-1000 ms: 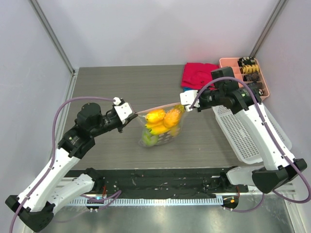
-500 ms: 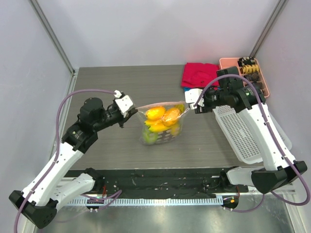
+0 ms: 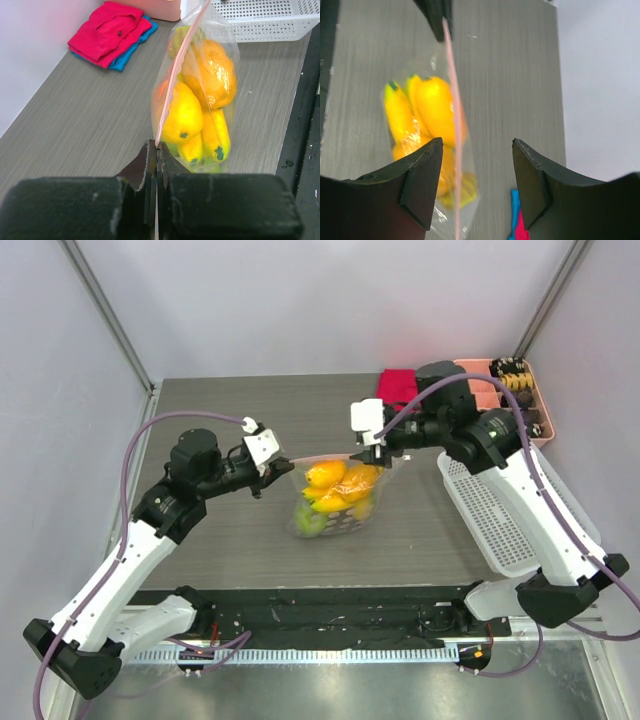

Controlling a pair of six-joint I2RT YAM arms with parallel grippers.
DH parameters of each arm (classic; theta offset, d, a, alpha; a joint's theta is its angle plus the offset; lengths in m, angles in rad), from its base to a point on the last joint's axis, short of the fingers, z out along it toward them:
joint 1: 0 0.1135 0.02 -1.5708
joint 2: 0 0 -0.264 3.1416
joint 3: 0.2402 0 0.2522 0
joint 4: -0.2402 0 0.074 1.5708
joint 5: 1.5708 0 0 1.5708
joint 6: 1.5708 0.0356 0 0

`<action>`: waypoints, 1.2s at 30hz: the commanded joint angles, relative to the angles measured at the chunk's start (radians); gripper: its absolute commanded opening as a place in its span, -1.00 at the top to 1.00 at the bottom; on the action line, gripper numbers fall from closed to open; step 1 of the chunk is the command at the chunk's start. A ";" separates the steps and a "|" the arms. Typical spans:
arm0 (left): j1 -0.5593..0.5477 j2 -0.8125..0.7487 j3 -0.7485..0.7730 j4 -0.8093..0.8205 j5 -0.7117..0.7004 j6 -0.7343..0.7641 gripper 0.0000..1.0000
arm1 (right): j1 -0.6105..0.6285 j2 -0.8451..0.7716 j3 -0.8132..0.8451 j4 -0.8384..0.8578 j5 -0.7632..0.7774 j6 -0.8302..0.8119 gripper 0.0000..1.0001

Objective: Place the food in the zip-top bag and seal the zipper
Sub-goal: Place the zipper food storage bag at the center of the board.

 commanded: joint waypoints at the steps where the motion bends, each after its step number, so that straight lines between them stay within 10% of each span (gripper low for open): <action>1: 0.001 0.009 0.055 0.041 0.033 0.005 1.00 | 0.085 0.046 0.035 -0.021 0.021 0.003 -0.23; 11: 0.001 0.008 0.050 0.041 0.056 0.023 1.00 | 0.155 0.125 0.013 -0.081 0.177 -0.057 -0.05; 16: 0.001 0.017 0.047 0.064 0.003 -0.004 1.00 | 0.155 0.158 0.044 -0.084 0.165 0.011 0.98; 18: 0.002 0.023 0.050 0.084 -0.095 -0.088 0.99 | 0.155 0.181 0.076 -0.069 0.151 0.109 0.99; 24: 0.054 0.023 0.059 0.146 -0.312 -0.286 -0.27 | 0.087 0.285 0.197 0.063 0.083 0.600 0.99; 27: 0.148 0.046 0.114 0.101 -0.375 -0.418 -0.60 | 0.033 0.332 0.260 0.163 0.043 0.880 0.99; 36: 0.305 0.090 0.272 0.061 -0.540 -0.535 -0.93 | 0.017 0.385 0.063 0.771 0.001 1.741 0.99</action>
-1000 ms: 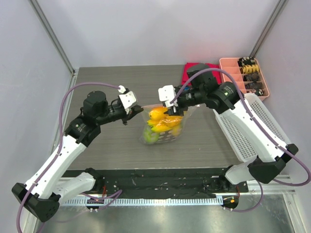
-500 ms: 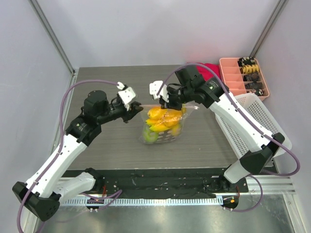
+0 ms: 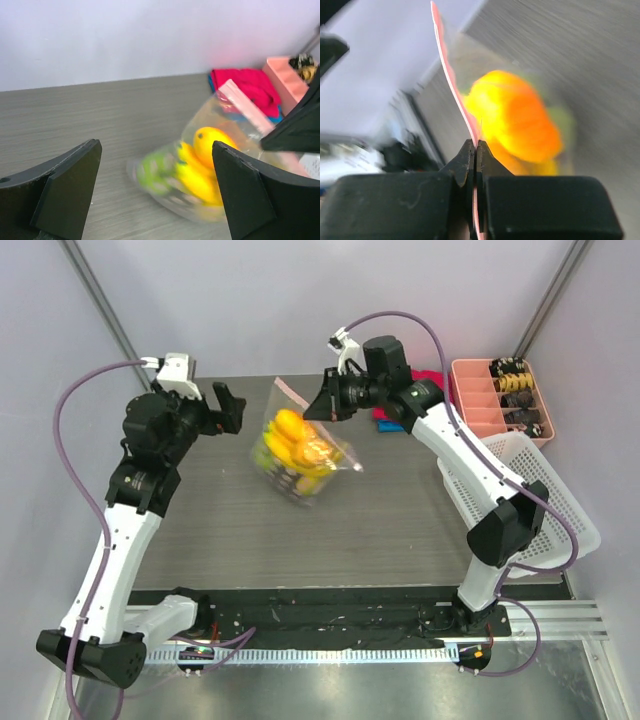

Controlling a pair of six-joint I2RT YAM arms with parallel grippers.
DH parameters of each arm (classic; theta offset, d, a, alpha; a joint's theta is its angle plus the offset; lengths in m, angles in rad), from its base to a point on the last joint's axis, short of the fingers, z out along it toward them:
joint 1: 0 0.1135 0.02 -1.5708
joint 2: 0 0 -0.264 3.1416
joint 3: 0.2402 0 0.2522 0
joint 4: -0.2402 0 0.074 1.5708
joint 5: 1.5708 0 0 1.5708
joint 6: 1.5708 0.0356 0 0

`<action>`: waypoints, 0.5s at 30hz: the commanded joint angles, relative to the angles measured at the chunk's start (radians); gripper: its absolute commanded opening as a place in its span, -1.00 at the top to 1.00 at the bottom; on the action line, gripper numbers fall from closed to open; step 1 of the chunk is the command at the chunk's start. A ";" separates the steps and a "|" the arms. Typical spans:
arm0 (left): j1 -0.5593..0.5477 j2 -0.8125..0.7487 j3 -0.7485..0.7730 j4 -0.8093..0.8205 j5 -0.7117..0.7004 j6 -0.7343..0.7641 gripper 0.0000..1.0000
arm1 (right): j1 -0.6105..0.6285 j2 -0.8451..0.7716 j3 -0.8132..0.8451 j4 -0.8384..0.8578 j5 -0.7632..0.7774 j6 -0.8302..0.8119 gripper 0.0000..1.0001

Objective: Place the food in the zip-top bag and seal the zipper
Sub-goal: Place the zipper food storage bag at the center of the board.

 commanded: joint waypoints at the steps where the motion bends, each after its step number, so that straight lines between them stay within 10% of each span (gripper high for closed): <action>1: 0.012 0.005 0.078 0.016 -0.122 -0.063 -0.93 | 0.028 -0.024 -0.116 0.555 -0.029 0.671 0.99; 15: 0.012 -0.031 -0.006 0.034 -0.108 -0.051 -0.92 | 0.033 0.001 -0.228 0.685 0.071 1.108 0.98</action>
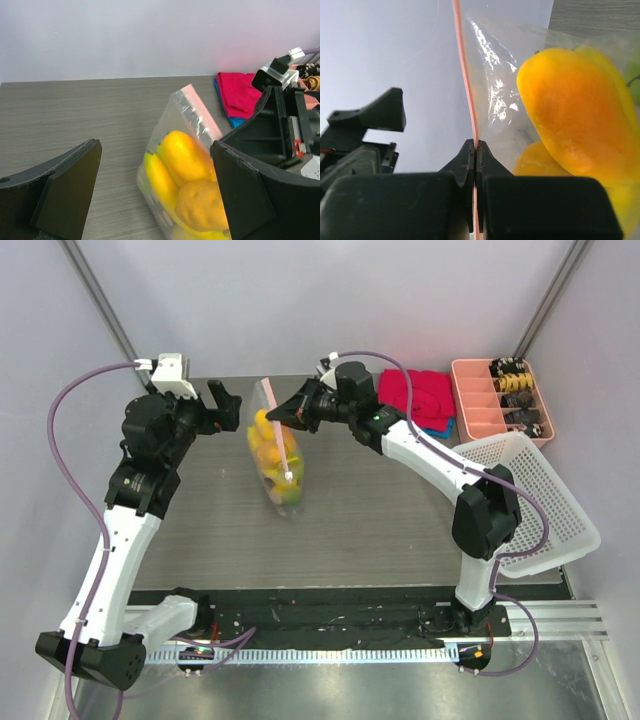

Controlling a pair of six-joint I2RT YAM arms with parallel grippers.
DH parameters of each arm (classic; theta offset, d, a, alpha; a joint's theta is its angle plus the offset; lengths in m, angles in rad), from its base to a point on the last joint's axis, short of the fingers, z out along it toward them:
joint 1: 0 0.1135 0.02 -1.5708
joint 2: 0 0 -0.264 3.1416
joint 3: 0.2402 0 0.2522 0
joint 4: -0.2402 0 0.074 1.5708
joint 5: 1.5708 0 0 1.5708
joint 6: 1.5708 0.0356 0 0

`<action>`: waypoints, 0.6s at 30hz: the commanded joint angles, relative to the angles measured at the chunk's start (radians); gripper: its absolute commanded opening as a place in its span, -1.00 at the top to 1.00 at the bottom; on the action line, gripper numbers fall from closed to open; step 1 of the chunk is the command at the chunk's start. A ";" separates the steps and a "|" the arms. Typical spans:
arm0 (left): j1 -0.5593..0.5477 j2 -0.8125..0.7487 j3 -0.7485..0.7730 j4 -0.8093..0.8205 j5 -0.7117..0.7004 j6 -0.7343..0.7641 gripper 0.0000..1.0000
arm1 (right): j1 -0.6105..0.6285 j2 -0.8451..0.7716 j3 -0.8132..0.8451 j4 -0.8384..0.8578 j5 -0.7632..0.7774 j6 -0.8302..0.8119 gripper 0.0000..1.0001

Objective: Place the food in the zip-top bag and seal the zipper
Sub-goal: Place the zipper food storage bag at the center of the board.

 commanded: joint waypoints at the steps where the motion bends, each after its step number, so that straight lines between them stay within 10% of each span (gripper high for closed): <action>1: 0.006 -0.022 -0.021 0.034 -0.015 -0.003 -0.91 | -0.049 -0.092 0.040 0.105 0.039 0.164 0.99; 18: 0.025 0.005 0.005 0.053 -0.181 0.045 -1.00 | 0.092 0.146 0.246 0.069 0.138 0.308 0.99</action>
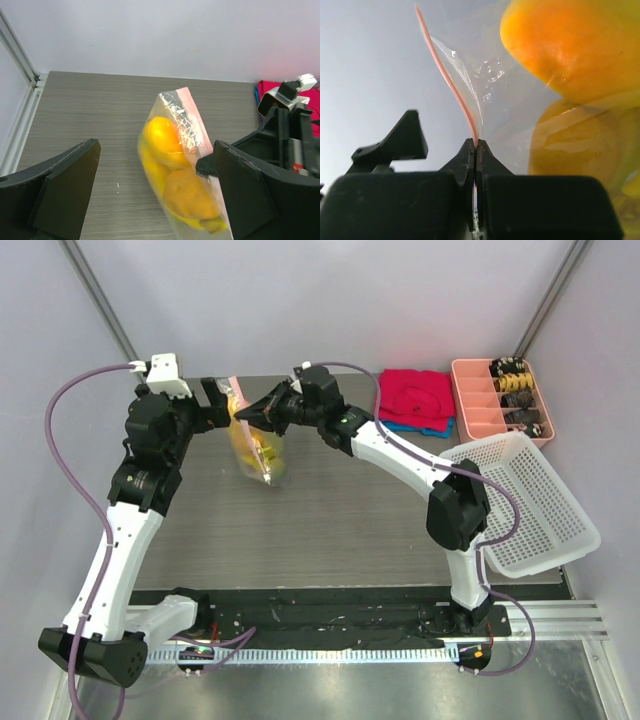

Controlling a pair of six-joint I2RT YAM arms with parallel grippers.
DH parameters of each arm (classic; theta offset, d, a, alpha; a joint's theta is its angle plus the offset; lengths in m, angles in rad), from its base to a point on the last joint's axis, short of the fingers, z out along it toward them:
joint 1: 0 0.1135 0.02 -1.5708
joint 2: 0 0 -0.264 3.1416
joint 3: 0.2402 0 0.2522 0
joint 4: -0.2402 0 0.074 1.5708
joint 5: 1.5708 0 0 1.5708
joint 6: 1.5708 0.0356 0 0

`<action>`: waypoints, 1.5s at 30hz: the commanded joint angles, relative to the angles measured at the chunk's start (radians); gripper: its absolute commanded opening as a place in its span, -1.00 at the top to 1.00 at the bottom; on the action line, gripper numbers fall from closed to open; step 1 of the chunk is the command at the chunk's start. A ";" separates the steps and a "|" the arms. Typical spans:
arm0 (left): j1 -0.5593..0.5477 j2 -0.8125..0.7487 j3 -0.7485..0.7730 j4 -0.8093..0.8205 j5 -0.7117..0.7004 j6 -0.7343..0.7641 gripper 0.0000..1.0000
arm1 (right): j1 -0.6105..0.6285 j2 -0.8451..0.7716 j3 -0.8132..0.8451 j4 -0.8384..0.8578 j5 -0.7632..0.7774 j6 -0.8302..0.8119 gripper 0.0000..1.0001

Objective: Place the food in the zip-top bag and seal the zipper
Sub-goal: Place the zipper food storage bag at the center of the board, then reset both arms

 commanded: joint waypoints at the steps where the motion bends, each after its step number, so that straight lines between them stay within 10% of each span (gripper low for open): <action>1: 0.006 -0.005 0.027 0.051 -0.020 0.019 -1.00 | -0.018 -0.006 0.097 0.069 0.034 0.054 0.99; 17: 0.023 0.024 0.049 0.082 -0.023 0.052 -0.99 | -0.181 -0.113 -0.241 -0.008 -0.002 -0.046 0.99; 30: 0.024 0.027 -0.040 0.103 0.079 0.011 -1.00 | -0.462 -0.325 -0.640 -0.370 -0.125 -0.742 0.98; 37: 0.024 0.050 -0.005 -0.065 0.155 0.009 -1.00 | -0.492 -0.365 -0.502 -0.531 0.019 -0.977 -0.35; 45: 0.024 0.188 0.163 -0.502 0.314 0.137 -0.99 | -0.600 -0.454 -0.317 -0.626 0.088 -1.216 -0.83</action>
